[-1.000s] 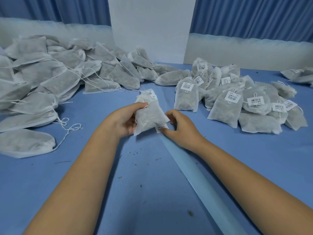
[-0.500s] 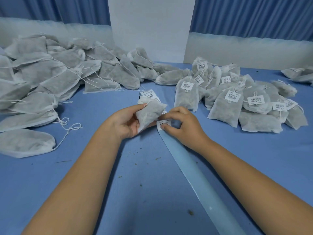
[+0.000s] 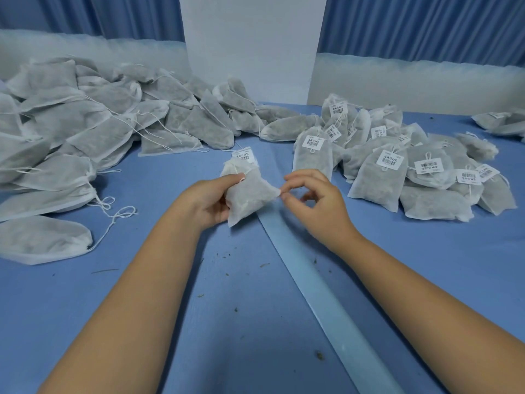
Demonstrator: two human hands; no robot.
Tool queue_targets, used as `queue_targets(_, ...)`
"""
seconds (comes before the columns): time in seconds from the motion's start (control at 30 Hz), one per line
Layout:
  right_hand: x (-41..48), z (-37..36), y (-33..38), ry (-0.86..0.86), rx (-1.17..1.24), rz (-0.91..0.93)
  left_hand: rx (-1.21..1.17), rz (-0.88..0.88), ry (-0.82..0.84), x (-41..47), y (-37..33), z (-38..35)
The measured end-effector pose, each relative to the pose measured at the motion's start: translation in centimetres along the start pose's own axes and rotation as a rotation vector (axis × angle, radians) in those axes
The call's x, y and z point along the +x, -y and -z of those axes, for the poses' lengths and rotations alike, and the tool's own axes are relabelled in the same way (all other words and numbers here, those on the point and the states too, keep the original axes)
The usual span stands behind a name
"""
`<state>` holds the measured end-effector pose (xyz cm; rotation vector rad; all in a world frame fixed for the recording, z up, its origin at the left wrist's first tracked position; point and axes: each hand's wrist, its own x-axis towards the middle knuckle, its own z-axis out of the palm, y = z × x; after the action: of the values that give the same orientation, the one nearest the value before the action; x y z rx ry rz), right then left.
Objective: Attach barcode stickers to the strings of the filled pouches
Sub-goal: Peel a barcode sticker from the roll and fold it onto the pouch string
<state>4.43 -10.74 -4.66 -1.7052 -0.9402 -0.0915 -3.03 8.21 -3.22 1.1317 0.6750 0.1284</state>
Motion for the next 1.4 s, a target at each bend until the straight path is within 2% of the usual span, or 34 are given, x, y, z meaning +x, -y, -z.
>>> queue_targets(0.17, 0.8, 0.7, -0.7, -0.174, 0.115, -0.236, 0.33, -0.197, -0.055, -0.7, -0.4, 0.1)
queue_targets(0.23, 1.0, 1.0, -0.9, -0.199, 0.171, -0.265, 0.398, -0.257, -0.033, -1.1, -0.6, 0.2)
queue_targets(0.33, 1.2, 0.9, -0.3, -0.154, 0.291, -0.232, 0.483, -0.272, 0.078, -1.7, -0.5, -0.4)
queue_targets(0.43, 1.0, 0.5, 0.2, -0.027, 0.407, -0.241, 0.635, -0.276, 0.186, -2.2, 0.1, -1.3)
queue_targets(0.53, 0.7, 0.2, 0.3, 0.018, 0.422, -0.243, 0.743, -0.269, 0.266, -2.6, 0.5, -1.8)
queue_targets(0.67, 0.7, 0.4, 0.1, -0.023, 0.433, -0.304, 0.753, -0.24, 0.316, -2.6, 0.2, -1.4)
queue_targets(0.77, 1.0, 0.6, 0.0, -0.057, 0.446, -0.349, 0.736, -0.259, 0.283, -2.5, 0.1, -1.2)
queue_targets(1.2, 1.0, 0.6, -0.3, -0.036, 0.423, -0.349, 0.706, -0.221, 0.264, -2.3, 0.4, -1.4)
queue_targets(1.4, 0.9, 0.6, -0.4, -0.03, 0.417, -0.323, 0.689, -0.197, 0.349, -2.8, 0.2, -1.5)
